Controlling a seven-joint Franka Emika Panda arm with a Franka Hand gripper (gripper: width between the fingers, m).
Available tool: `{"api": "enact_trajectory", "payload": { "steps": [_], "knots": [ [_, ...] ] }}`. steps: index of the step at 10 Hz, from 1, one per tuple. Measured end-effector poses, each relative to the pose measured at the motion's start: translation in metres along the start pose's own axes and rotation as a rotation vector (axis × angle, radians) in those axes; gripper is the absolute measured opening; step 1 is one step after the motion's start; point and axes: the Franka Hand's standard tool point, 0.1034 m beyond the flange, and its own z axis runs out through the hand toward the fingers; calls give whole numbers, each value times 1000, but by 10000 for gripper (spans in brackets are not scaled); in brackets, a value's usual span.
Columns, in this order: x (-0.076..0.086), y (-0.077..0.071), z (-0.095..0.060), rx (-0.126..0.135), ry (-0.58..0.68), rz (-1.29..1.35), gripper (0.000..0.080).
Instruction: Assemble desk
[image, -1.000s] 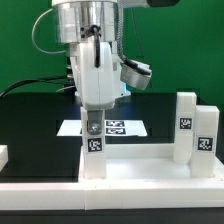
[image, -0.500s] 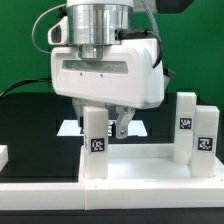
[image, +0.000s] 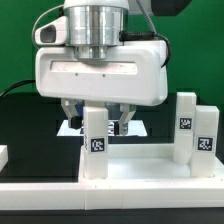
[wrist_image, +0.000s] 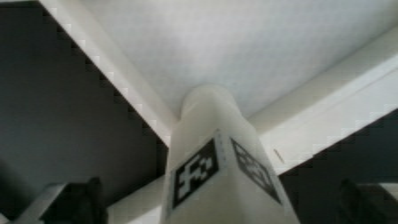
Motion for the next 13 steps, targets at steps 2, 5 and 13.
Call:
{"api": "enact_trajectory", "payload": {
  "steps": [2,5,13],
  "knots": [
    [5,4,-4,13,-23,-110,649],
    [4,3,-3,2,-23,-303,649],
    [2,2,-2,-1,-26,50,288]
  ]
}}
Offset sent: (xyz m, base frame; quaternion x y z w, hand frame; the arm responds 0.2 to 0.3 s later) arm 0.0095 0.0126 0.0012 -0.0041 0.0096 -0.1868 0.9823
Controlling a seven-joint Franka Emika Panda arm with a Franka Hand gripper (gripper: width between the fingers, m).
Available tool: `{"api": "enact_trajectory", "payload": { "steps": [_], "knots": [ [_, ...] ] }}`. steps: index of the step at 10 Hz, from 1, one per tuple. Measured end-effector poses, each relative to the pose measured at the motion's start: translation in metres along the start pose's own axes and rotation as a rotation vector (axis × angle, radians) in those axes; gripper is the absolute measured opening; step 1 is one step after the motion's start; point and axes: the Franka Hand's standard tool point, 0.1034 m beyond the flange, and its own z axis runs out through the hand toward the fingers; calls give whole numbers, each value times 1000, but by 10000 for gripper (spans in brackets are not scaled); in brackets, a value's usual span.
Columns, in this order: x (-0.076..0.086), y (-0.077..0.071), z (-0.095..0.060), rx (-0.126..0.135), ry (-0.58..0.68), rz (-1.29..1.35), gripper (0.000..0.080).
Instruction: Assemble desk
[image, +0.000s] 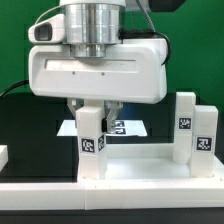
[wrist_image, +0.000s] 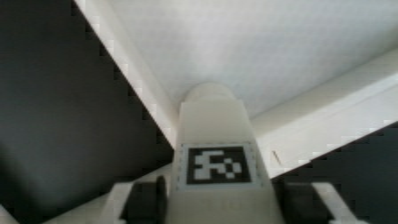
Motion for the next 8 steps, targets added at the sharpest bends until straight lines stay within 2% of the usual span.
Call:
{"api": "enact_trajectory", "payload": {
  "steps": [2,4,6,8],
  "knots": [
    [-2,-2,0,-1,-2,180,288],
    [-7,-12,2,-15,0,525,288],
    [-3,-9,1,45,-36,845,288],
    [-2,-12,-1,67,-60,1101,288]
  ]
}}
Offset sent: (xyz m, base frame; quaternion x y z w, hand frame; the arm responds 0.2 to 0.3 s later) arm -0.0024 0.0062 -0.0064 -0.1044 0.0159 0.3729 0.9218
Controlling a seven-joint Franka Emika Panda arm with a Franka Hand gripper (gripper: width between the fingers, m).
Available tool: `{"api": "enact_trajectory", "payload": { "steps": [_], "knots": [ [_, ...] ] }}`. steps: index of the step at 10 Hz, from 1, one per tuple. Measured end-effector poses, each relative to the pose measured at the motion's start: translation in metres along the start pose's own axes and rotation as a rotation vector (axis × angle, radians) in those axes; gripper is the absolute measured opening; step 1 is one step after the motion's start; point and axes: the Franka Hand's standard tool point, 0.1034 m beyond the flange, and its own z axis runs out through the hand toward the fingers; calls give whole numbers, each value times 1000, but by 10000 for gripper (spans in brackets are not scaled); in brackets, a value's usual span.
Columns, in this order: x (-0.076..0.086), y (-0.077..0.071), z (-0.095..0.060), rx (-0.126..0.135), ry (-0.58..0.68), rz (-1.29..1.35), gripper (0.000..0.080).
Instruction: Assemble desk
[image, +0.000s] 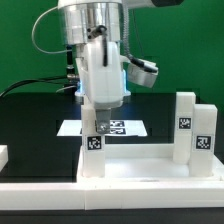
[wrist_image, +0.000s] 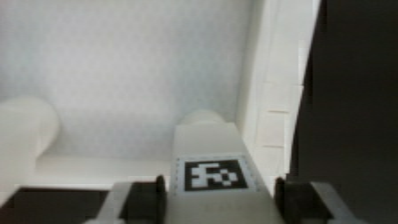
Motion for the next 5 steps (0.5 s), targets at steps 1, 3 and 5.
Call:
{"api": "enact_trajectory", "payload": {
  "steps": [1,3,5],
  "knots": [
    [-2,-1,1,10,-1,116,288],
    [2,1,3,1,2,208,288],
    [3,1,3,-1,3,249,289]
  ]
}}
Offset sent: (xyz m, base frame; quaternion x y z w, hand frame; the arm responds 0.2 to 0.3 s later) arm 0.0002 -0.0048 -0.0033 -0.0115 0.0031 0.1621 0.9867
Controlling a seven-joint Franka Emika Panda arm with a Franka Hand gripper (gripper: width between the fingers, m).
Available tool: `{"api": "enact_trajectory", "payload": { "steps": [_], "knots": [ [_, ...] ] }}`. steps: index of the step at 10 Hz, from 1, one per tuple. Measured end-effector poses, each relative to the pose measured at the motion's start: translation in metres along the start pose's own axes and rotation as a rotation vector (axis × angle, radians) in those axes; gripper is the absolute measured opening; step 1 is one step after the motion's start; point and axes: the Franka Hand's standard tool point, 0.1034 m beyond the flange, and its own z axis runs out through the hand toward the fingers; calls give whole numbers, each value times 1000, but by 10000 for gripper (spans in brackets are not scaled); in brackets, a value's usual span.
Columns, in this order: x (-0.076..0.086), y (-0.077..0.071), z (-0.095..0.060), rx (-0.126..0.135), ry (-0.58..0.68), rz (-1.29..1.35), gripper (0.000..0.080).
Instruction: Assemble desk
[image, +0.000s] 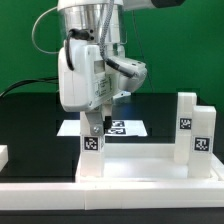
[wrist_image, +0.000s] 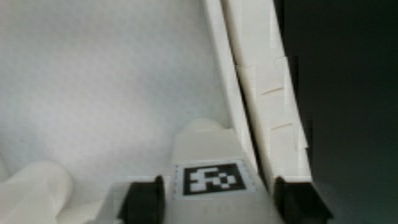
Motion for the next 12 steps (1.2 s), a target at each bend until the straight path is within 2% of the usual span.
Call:
{"api": "enact_trajectory", "payload": {
  "steps": [2,3,4,5,6,8,9,10,12],
  "knots": [
    [0,0,0,0,1,12,291],
    [0,0,1,0,1,-2,471],
    [0,0,0,0,1,-46,587],
    [-3,1,-3,-5,-6,-148,587],
    [-8,1,-16,8,-21,-176,636],
    [-23,-5,-56,56,-63,-179,646],
    [-27,-8,-69,70,-78,-166,648],
    [-28,-8,-73,67,-85,-154,648],
    [-28,-7,-70,66,-81,-160,648]
  ]
}}
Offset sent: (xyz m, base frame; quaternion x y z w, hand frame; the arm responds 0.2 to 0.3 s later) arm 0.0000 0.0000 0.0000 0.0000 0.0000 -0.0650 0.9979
